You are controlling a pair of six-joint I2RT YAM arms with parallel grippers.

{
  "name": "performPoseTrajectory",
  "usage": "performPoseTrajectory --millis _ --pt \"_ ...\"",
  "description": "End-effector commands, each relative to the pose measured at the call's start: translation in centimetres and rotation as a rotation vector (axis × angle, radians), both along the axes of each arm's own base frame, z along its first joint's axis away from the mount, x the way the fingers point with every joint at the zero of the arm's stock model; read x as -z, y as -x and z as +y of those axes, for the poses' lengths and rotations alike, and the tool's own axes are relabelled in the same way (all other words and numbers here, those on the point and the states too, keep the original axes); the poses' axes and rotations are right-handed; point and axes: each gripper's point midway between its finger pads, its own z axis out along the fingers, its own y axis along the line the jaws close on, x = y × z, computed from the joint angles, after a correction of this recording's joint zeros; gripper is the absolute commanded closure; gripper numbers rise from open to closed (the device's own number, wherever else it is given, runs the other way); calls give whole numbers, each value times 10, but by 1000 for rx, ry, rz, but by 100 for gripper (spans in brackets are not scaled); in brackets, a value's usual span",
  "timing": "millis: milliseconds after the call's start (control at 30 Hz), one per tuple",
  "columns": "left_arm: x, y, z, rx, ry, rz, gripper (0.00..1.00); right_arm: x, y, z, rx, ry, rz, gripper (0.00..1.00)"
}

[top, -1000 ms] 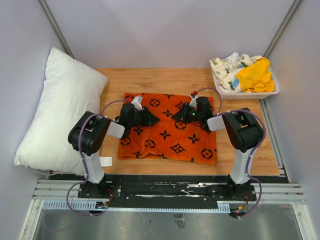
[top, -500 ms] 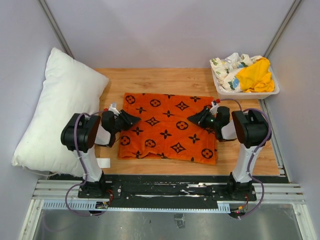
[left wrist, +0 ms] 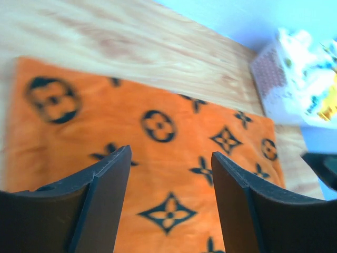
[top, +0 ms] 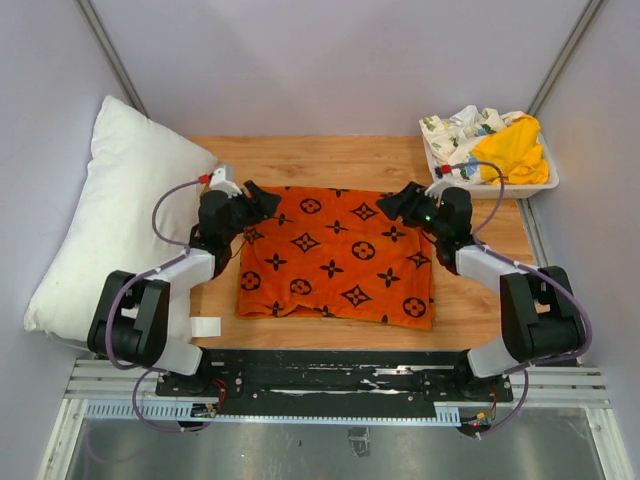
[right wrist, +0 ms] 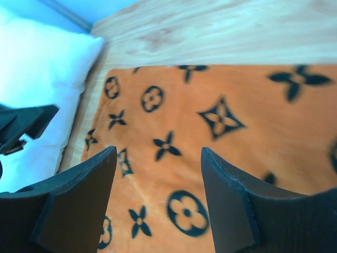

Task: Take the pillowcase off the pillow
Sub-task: Fold the pillowcase at the center of the board.

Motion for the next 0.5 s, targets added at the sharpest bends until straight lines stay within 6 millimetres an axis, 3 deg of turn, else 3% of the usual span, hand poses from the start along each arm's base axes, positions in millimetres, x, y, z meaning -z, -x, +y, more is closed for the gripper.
performPoseTrajectory --millis 0,133,267,367,467 --pt "-7 3 -41 97 -119 -33 31 11 5 35 -86 132 23 33" --pt "24 -9 -72 205 -30 38 30 35 -4 59 -158 73 109 33" --pt "64 -22 -76 204 -3 121 30 66 -11 53 -142 90 195 33" --pt "87 -28 -62 160 21 176 30 85 -14 34 -103 84 246 33" --pt "103 -32 -32 74 31 230 31 96 -15 3 -33 68 275 33"
